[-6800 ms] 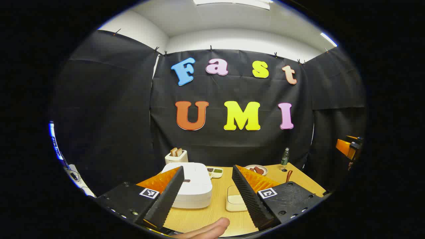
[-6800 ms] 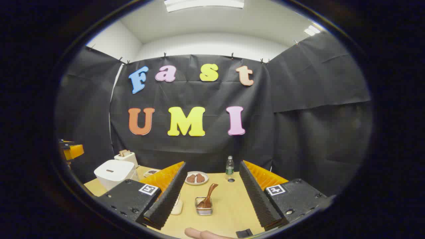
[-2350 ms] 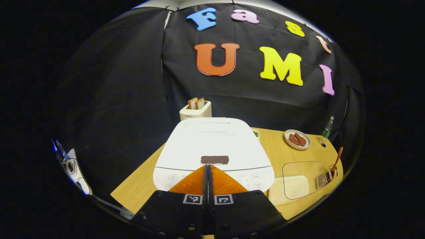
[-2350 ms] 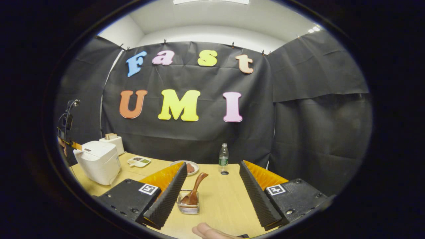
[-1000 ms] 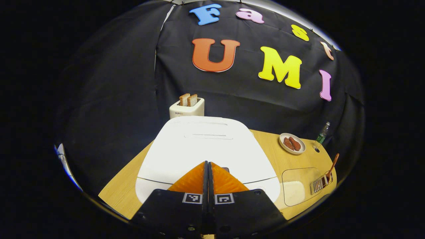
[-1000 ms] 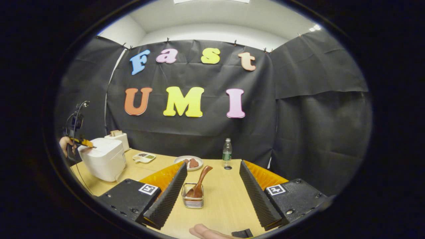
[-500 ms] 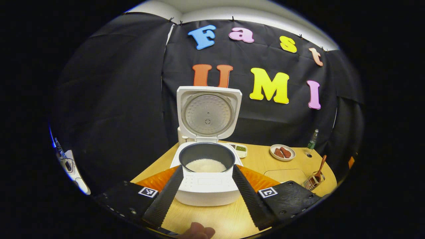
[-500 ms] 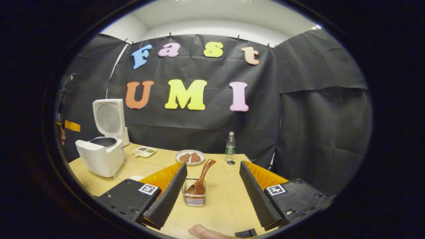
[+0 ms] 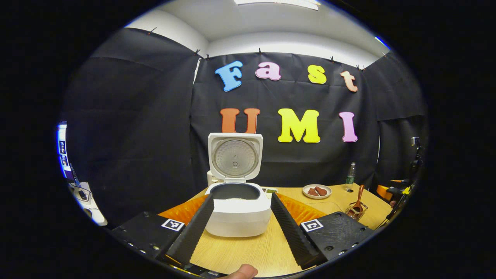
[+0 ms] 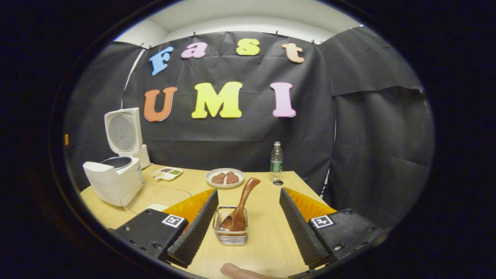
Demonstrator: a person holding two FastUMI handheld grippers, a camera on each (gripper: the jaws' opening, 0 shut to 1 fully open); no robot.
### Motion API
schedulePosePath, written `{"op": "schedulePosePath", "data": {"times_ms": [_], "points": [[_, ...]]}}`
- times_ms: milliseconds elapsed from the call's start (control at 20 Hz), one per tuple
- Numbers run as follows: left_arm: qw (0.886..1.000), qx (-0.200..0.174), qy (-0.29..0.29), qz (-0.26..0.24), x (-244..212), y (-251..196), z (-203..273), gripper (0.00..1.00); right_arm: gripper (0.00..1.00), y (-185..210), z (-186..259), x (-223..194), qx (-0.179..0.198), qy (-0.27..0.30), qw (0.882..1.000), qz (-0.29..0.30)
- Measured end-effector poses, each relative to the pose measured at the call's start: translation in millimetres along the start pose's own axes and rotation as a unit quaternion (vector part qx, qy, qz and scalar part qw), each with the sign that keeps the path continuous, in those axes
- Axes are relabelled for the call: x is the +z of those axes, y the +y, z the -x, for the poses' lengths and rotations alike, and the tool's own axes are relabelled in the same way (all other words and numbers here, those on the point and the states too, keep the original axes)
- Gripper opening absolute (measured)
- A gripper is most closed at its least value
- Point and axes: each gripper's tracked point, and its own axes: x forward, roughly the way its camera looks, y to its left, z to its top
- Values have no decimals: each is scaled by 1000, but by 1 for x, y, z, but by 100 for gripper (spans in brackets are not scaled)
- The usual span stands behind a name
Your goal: Close the left gripper, press the button to open the rice cooker; take a wooden spoon from the chopstick holder with the right hand, scoop a spoonful of rice and pour it into the rice cooker, then put the wooden spoon back into the chopstick holder.
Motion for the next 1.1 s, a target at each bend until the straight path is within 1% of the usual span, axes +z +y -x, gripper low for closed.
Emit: {"op": "schedulePosePath", "data": {"times_ms": [100, 250, 350, 500, 550, 650, 700, 750, 800, 850, 900, 950, 1000, 1050, 1100], "points": [[1000, -5, -25, -3, 6, -2, 15, 94, 100, 2, -21, -11, 7, 11, 1000, -9], [998, 16, -67, -6, 18, 11, 34, 93, 100, -1, -55, -16, 8, 11, 1000, -10], [997, 24, -68, 1, 12, 16, 39, 93, 100, 0, -81, -27, 14, 27, 999, -13], [998, 17, -64, 4, 8, 14, 37, 93, 100, 0, -117, -50, 27, 81, 995, -44], [998, 20, -60, -4, 4, 15, 34, 94, 100, -1, -127, -58, 27, 105, 992, -63], [998, 25, -51, -15, -2, 21, 30, 94, 100, 10, -147, -69, 63, 143, 982, -105], [999, 21, -45, -16, -5, 18, 30, 94, 98, 11, -154, -75, 66, 159, 978, -117], [999, 18, -44, -14, -5, 17, 30, 94, 94, 11, -158, -77, 64, 167, 975, -130], [999, 18, -44, -13, -5, 18, 29, 94, 93, 14, -161, -78, 76, 175, 971, -145], [999, 17, -44, -12, -5, 19, 28, 94, 94, 20, -165, -80, 91, 184, 965, -163], [999, 10, -45, -12, -6, 17, 27, 94, 91, 23, -166, -85, 98, 196, 960, -175], [999, 3, -41, -12, -9, 14, 27, 94, 84, 22, -167, -89, 94, 206, 956, -184], [999, 2, -33, -12, -15, 13, 24, 94, 81, 21, -169, -92, 90, 212, 955, -189], [999, 0, -28, -14, -17, 13, 22, 94, 72, 22, -170, -90, 94, 207, 955, -192], [1000, -1, -26, -18, -20, 12, 22, 94, 58, 23, -169, -85, 95, 198, 956, -194]]}}
